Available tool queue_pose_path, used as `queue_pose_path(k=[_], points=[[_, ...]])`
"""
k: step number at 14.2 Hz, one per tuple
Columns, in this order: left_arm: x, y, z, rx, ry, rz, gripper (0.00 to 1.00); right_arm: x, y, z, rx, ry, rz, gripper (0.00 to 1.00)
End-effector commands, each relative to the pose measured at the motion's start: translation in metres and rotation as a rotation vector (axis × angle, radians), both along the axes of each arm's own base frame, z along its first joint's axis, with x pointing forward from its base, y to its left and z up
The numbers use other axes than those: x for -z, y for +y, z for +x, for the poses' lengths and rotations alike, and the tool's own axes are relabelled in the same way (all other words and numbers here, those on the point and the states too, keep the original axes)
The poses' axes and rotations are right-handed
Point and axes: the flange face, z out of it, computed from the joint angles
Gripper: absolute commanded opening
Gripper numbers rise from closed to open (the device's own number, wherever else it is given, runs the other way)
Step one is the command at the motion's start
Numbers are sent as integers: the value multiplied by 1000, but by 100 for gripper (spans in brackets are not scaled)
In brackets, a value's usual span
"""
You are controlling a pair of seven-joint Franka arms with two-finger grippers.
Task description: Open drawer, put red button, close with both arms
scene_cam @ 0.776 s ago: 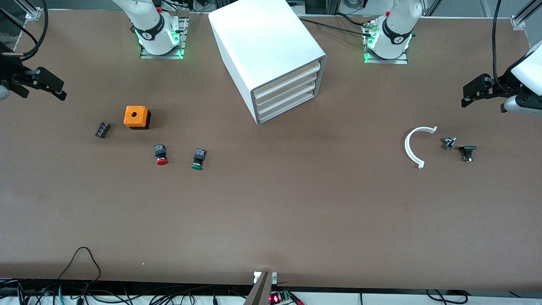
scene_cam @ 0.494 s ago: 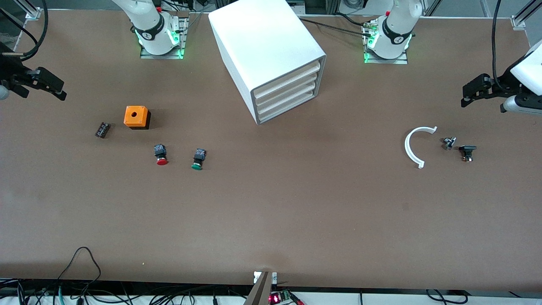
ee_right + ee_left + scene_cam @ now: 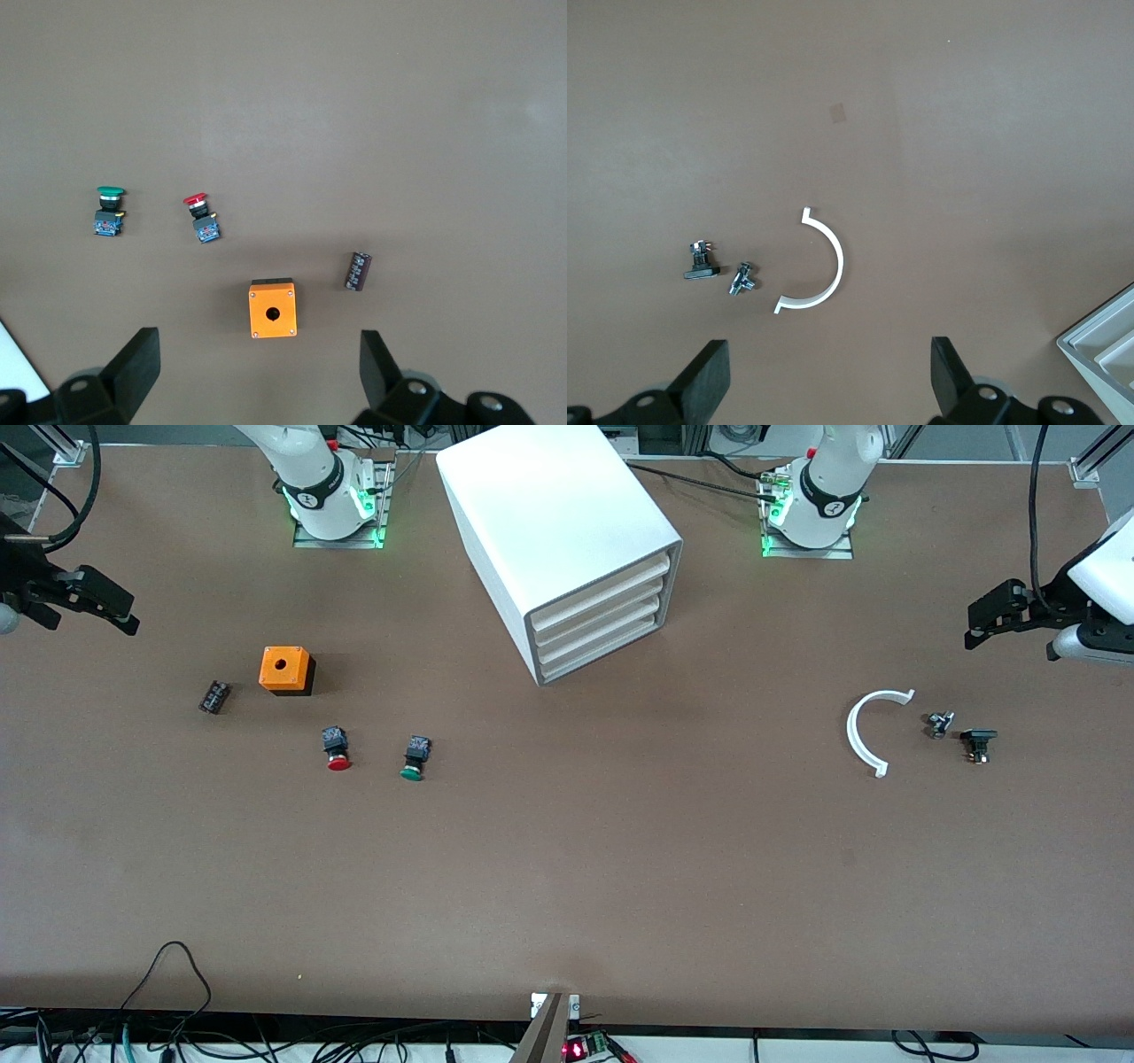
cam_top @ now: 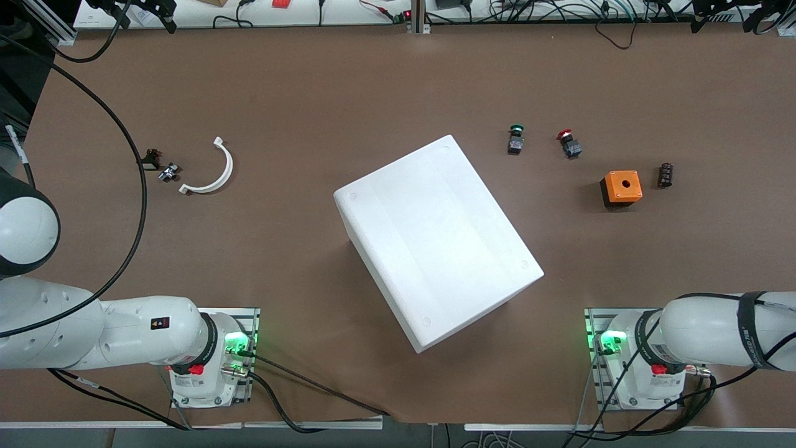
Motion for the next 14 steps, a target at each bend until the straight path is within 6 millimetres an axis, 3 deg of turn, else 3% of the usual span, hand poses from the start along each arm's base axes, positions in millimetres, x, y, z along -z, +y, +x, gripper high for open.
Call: queue_pose_path(k=[1, 5, 8, 10, 11, 12, 14], points=[[-6, -1, 4, 11, 4, -13, 100, 7, 0, 4, -15, 21, 19, 100], [-6, -2, 4, 14, 4, -14, 100, 34, 10, 15, -46, 74, 22, 100], [2, -9, 8, 24, 18, -24, 100, 75, 25, 34, -58, 134, 57, 100], [40, -12, 21, 40, 89, -37, 100, 95, 28, 50, -38, 120, 85, 100], [76, -16, 25, 48, 151, -51, 100, 106, 28, 56, -37, 119, 85, 100], [101, -36, 25, 83, 183, -49, 100, 119, 29, 62, -39, 130, 85, 100], [128, -40, 30, 90, 227, -58, 100, 152, 41, 71, -74, 174, 81, 100]])
